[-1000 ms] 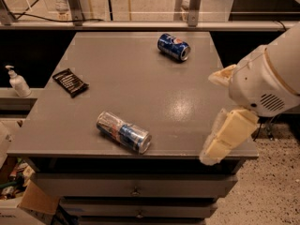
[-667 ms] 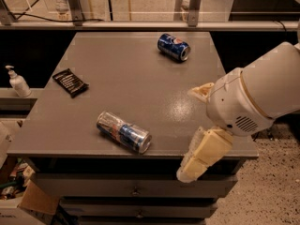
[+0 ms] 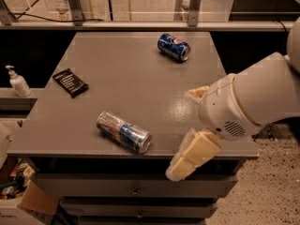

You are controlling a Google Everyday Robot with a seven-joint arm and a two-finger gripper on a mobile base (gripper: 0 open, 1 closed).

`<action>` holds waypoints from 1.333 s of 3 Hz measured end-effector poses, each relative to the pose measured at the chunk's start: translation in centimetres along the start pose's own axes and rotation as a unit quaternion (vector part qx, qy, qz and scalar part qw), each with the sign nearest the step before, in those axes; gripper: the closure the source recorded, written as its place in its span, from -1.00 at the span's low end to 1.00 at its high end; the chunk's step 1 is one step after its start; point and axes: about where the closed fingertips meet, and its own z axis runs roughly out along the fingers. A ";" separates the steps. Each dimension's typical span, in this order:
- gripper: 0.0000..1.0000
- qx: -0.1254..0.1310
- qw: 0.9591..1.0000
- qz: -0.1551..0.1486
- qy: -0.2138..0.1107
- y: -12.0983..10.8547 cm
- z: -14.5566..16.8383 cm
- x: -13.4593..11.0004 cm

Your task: Move redbull can near pepsi can

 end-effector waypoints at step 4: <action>-1.00 0.084 0.993 0.083 -0.008 -2.1 11.2 -3.3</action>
Offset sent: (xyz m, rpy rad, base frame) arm 0.0537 0.0694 -0.0646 0.0608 -0.0554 -0.2594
